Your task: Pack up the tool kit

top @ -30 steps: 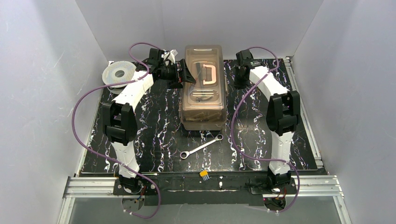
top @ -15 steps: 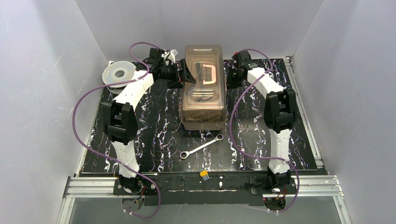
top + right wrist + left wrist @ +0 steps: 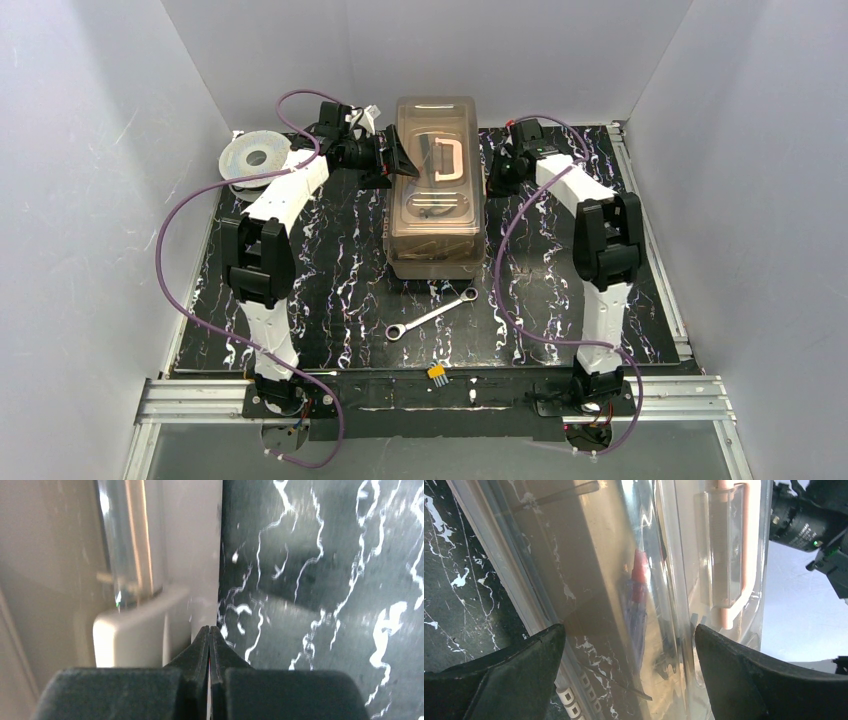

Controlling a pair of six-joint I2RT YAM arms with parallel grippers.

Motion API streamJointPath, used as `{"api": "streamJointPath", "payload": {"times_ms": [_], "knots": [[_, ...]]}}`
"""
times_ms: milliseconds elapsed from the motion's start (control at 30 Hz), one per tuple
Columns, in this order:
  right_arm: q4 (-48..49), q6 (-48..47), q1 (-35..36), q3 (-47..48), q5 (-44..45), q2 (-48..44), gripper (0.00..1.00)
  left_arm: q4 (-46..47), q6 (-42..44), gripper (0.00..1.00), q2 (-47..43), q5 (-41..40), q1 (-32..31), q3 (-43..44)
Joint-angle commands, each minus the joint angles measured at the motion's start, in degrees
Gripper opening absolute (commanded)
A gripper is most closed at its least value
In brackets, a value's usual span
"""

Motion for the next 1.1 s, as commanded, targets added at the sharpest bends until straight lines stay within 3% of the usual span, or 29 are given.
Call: {"api": "streamJointPath", "payload": {"times_ms": [0,133,233,333,400,533,633,767,833,900,967,1067], "knots": [[6.94,2.08,-2.63,-9.23,-4.97,-11.35,0.01,-4.63,5.58,0.98,0.22,-7.58,-2.43,-2.47],[11.28,2.36,-7.53,-17.47,-5.87,-19.30,0.06,-2.54,5.66,0.98,-7.08,-12.54,-2.41,-5.33],[14.68,2.40,-9.99,-23.99,-5.12,-25.27,0.35,-0.09,5.89,0.98,-14.04,-16.62,-2.46,-8.30],[19.71,2.27,-11.36,-32.13,-2.97,-32.25,0.57,0.26,5.96,0.98,-19.87,-20.98,-2.47,-10.15],[23.06,2.45,-11.68,-37.62,0.78,-36.60,0.64,1.99,4.68,0.98,-24.80,-24.32,-2.42,-13.96],[31.24,-0.38,-11.86,-49.52,15.67,-46.99,0.63,10.45,1.23,0.98,-37.97,-35.61,-2.38,-29.63],[44.85,-12.96,-11.78,-60.08,23.68,-53.25,0.62,17.44,-0.02,0.98,-48.55,-44.05,-2.24,-41.80],[57.32,-24.35,-11.76,-69.56,18.68,-56.05,0.64,22.82,-4.31,0.98,-57.29,-52.01,-2.49,-55.10],[61.06,-23.56,-11.96,-70.71,18.76,-53.11,0.61,28.14,-4.26,0.98,-60.66,-54.54,-2.71,-61.62],[55.67,-23.21,-11.94,-67.59,19.26,-51.41,0.52,34.36,-2.53,0.98,-64.04,-58.28,-2.69,-67.86],[58.09,-24.83,-11.87,-68.65,21.64,-50.78,0.48,40.40,-0.62,0.98,-66.46,-62.86,-2.78,-73.64],[64.53,-25.96,-11.35,-77.10,19.53,-52.59,0.48,48.13,3.09,0.98,-65.06,-69.73,-2.81,-79.06]]}}
